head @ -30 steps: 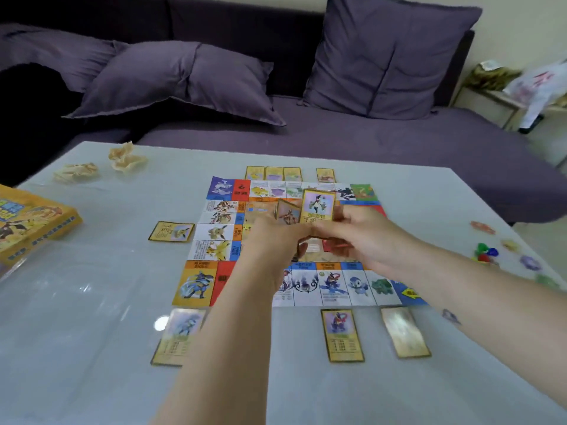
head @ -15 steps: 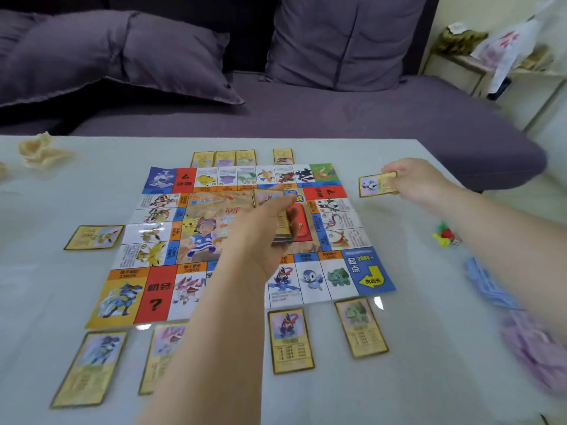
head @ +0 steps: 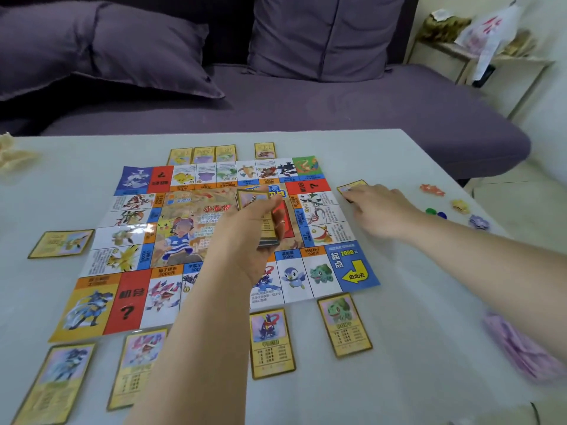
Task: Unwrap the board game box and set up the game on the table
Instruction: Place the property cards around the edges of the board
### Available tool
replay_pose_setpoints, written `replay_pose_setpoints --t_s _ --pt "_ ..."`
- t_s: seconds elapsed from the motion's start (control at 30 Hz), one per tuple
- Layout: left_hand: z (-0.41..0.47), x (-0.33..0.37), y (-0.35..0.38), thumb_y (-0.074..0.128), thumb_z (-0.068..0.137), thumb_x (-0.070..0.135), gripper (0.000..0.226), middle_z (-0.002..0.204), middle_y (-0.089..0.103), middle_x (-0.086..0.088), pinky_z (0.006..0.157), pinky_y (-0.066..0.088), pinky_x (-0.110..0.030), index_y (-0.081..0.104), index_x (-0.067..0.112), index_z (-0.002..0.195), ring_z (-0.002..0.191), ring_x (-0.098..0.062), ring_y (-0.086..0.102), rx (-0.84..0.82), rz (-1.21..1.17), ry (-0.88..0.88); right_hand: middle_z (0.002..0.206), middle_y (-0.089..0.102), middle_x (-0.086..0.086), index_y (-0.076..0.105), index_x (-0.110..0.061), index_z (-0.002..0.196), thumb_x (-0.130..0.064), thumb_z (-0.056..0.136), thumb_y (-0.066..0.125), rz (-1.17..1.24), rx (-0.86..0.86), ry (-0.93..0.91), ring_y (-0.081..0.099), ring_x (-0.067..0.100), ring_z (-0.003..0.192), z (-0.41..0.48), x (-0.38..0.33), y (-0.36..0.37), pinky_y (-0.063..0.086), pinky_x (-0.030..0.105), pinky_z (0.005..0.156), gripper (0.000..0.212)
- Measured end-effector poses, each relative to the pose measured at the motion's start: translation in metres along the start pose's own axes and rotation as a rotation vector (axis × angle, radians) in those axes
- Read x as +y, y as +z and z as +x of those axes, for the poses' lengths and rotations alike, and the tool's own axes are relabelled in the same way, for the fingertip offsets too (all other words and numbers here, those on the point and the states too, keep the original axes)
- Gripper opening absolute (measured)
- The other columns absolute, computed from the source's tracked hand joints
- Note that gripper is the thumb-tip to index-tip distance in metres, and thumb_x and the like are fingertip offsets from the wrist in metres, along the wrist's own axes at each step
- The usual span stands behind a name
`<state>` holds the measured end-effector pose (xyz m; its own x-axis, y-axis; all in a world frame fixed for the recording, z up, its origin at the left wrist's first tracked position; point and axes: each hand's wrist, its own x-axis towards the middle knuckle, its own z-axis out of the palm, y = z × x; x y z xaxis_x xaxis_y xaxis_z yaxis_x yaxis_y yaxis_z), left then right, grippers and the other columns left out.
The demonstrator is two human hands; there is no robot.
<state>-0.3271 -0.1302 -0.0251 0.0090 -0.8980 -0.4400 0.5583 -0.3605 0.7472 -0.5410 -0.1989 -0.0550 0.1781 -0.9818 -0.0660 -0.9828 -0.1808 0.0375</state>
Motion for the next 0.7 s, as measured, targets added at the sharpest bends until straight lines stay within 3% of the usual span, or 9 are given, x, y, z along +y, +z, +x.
replay_pose_setpoints --t_s 0.1,0.27,0.4,0.6,0.7 --pt "-0.001 -0.002 0.001 0.058 0.089 0.003 0.028 0.072 0.066 -0.006 0.049 0.049 -0.021 0.059 -0.002 0.117 0.058 -0.01 0.059 0.004 -0.007 -0.003 0.143 0.039 0.002 0.042 -0.018 0.137 -0.011 0.095 0.036 -0.056 -0.022 0.018 0.038 0.028 0.125 -0.004 -0.002 -0.001 0.036 0.041 0.094 0.043" --pt "0.0 -0.001 0.0 0.057 0.089 0.003 0.016 0.076 0.067 -0.007 0.051 0.049 -0.023 0.061 0.003 0.105 0.058 -0.011 0.059 0.012 -0.002 -0.013 0.144 0.036 0.006 0.043 -0.019 0.136 -0.013 0.096 0.035 -0.04 -0.062 0.027 0.033 0.028 0.128 -0.002 -0.009 -0.006 0.033 0.041 0.097 0.041" --pt "0.001 -0.001 0.001 0.06 0.087 0.005 0.022 0.077 0.067 -0.008 0.053 0.048 -0.024 0.058 0.004 0.109 0.057 -0.012 0.059 0.013 -0.004 -0.01 0.143 0.036 0.006 0.038 -0.026 0.141 -0.019 0.099 0.034 0.007 -0.087 0.021 0.032 0.027 0.129 -0.002 -0.012 -0.011 0.031 0.04 0.099 0.043" --pt "0.0 0.0 0.003 0.055 0.091 0.004 0.004 0.081 0.067 -0.007 0.059 0.047 -0.025 0.056 0.008 0.089 0.063 -0.013 0.058 0.009 -0.03 -0.027 0.142 0.037 0.004 0.038 -0.029 0.141 -0.028 0.1 0.031 0.011 -0.095 -0.003 0.032 0.026 0.129 -0.003 -0.014 -0.014 0.03 0.042 0.101 0.041" --pt "0.001 0.001 0.001 0.047 0.095 0.006 0.013 0.08 0.066 -0.006 0.059 0.048 -0.026 0.057 0.007 0.103 0.064 -0.013 0.059 -0.037 -0.075 -0.04 0.144 0.036 0.003 0.036 -0.027 0.142 -0.022 0.098 0.036 0.022 -0.079 -0.006 0.032 0.025 0.13 -0.006 -0.015 -0.017 0.03 0.041 0.102 0.044"
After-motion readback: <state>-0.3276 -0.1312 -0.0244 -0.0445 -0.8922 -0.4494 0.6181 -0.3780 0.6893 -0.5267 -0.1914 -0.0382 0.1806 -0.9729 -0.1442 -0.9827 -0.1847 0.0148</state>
